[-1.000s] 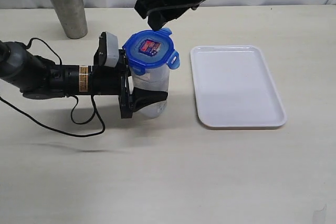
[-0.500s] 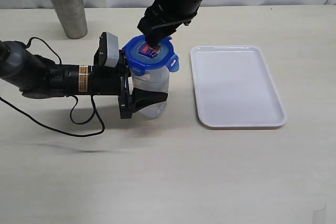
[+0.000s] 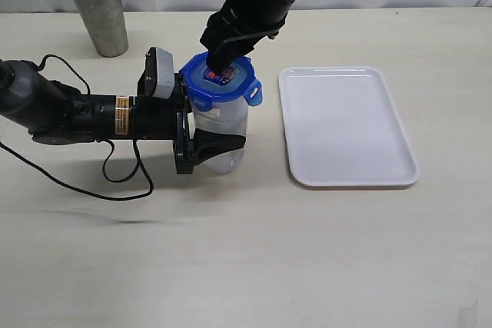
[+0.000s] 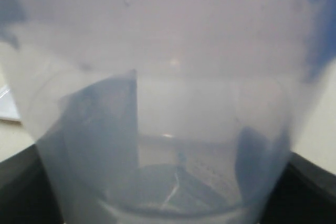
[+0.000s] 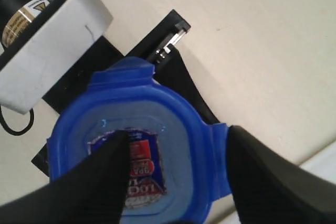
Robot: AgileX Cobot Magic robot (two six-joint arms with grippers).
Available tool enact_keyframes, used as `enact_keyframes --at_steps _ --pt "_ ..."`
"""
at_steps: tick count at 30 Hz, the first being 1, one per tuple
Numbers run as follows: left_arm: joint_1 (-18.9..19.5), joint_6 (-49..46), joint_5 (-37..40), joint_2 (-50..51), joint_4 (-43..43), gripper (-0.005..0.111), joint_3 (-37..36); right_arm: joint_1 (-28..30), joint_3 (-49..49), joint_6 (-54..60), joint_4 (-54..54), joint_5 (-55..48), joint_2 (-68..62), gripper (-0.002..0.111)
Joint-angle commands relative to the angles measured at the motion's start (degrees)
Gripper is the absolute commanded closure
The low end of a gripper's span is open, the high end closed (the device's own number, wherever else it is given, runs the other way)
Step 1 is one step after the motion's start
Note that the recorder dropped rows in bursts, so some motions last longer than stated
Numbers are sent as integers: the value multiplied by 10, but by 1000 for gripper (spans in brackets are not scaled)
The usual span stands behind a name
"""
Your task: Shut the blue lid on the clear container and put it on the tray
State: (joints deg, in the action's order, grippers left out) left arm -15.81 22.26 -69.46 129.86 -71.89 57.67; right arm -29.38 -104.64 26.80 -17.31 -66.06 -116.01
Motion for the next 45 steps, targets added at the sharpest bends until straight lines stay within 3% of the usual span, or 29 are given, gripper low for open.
enact_keyframes --at_steps 1,9,15,40,45 --pt "1 5 5 -2 1 107 -2 1 14 40 14 -39 -23 68" --pt "1 5 5 -2 0 107 -2 19 18 24 1 -39 -52 71" --pt "1 5 5 -2 6 107 -2 22 44 47 -17 -39 -62 66" --pt "1 4 5 -2 10 107 -2 22 97 67 -55 -39 -84 66" --pt "17 4 2 -2 10 107 -2 22 97 67 -49 -39 -91 66"
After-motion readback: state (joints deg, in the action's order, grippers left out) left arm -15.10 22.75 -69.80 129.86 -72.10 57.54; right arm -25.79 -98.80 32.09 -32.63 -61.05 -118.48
